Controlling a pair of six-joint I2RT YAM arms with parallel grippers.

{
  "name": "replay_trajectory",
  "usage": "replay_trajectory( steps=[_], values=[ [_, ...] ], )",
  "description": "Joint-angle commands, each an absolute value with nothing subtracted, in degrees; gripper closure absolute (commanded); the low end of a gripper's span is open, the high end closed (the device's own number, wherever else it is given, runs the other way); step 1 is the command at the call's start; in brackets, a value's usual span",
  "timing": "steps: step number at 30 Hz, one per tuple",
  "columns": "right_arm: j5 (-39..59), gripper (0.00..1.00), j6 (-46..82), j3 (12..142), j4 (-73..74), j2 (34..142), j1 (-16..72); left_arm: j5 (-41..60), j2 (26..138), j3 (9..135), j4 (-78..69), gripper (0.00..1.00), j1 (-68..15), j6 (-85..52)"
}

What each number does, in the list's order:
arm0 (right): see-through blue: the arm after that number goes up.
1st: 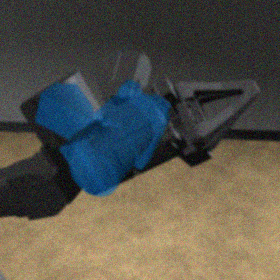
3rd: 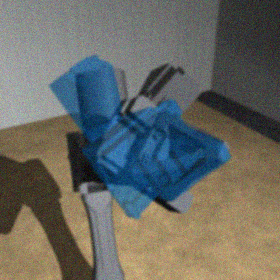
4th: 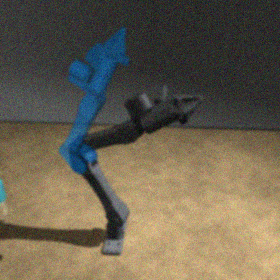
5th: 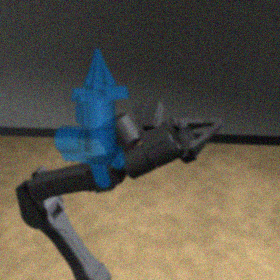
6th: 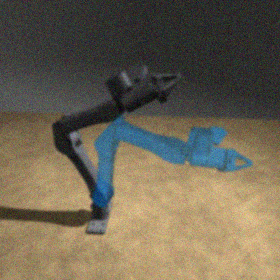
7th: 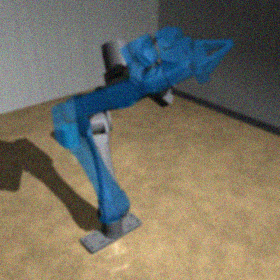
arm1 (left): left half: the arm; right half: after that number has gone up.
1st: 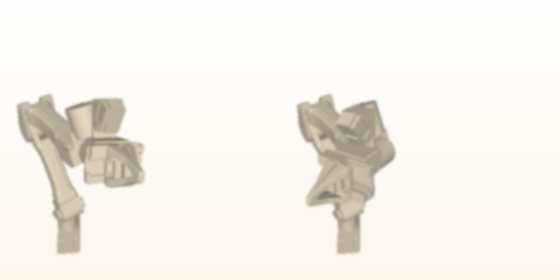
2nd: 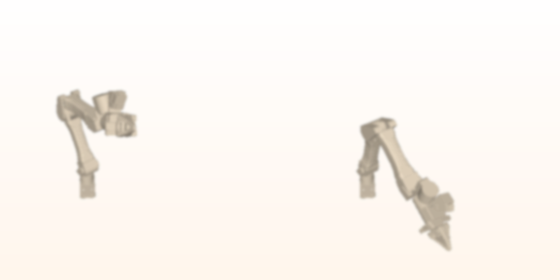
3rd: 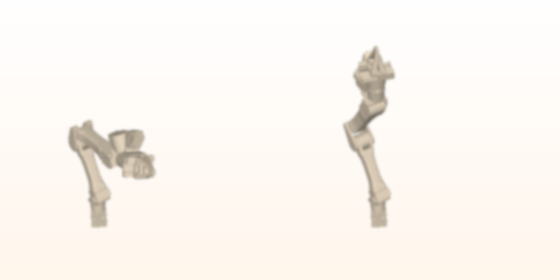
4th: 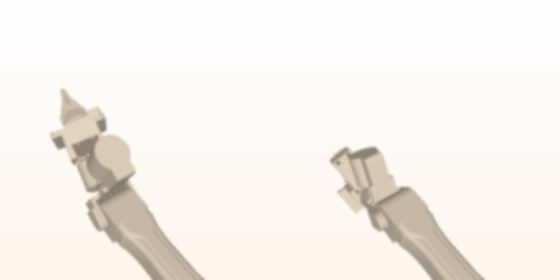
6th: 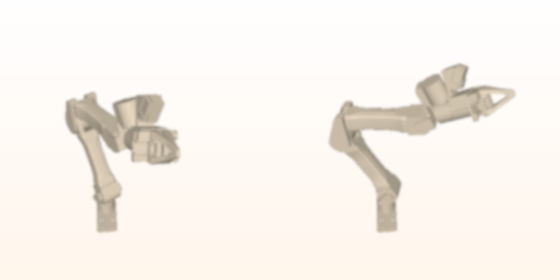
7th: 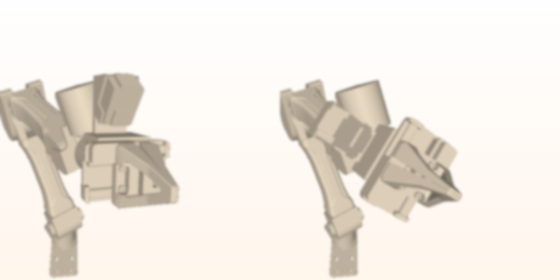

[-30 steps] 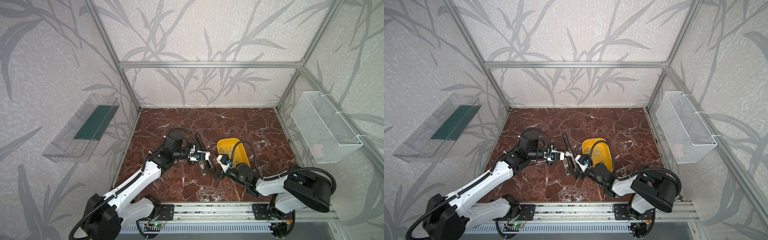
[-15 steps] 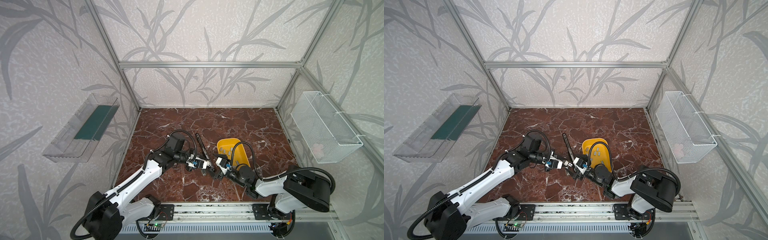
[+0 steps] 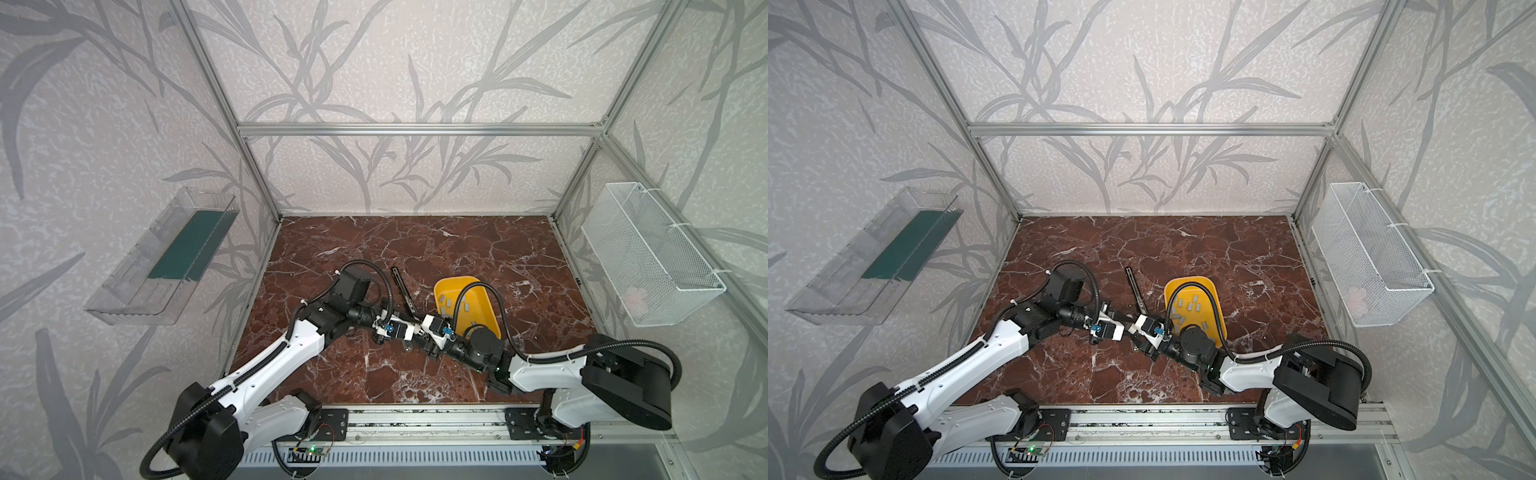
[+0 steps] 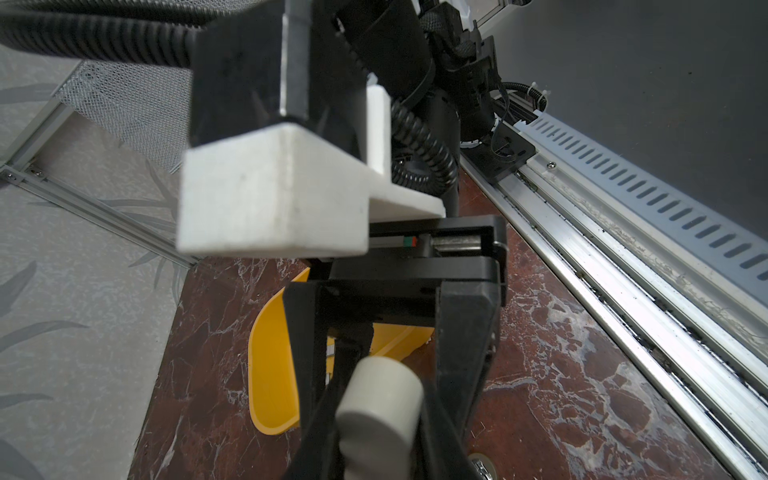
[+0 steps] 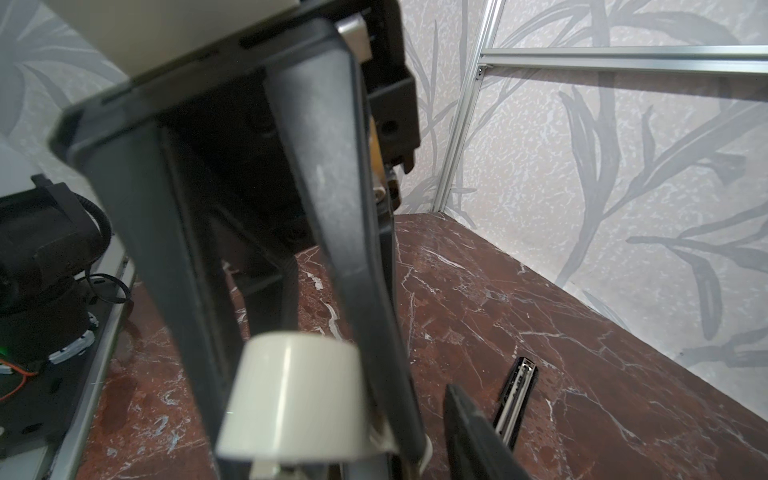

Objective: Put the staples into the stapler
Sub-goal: 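Close the right gripper on the cream-white part held by the left gripper, then open the left gripper and lift it away while the right gripper lowers the part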

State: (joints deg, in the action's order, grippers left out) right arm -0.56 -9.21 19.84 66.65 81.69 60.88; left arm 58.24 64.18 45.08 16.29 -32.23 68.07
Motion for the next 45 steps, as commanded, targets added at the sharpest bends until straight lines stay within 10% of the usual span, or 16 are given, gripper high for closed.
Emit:
replay_trajectory(
  steps=[1, 16, 19, 26, 37, 45],
  values=[
    [-2.21, 0.56, -8.46, 20.74, 65.64, 81.21, 61.19, 60.51, 64.07, 46.84, 17.49, 1.00, -32.53, 69.08],
    [-2.54, 0.77, -4.44, 21.59, 63.86, 80.42, 61.33, 60.27, 63.67, 46.11, 14.70, 1.00, -32.58, 66.73],
    [-3.97, 0.85, -1.63, 22.82, 59.48, 78.60, 61.39, 57.82, 62.64, 43.77, 8.69, 0.77, -32.56, 63.91],
    [-6.77, 1.00, 7.41, 30.15, 36.44, 73.13, 61.52, 41.64, 59.36, 38.19, -10.33, 0.49, -31.48, 50.73],
    [-20.76, 1.00, 14.15, 41.15, 20.48, 81.79, 72.10, 7.10, 61.28, 34.19, -35.23, 0.42, -20.99, 34.15],
    [-23.28, 1.00, 25.34, 49.26, 9.67, 90.31, 75.13, 4.78, 61.18, 34.19, -35.33, 0.42, -17.58, 33.60]
  ],
)
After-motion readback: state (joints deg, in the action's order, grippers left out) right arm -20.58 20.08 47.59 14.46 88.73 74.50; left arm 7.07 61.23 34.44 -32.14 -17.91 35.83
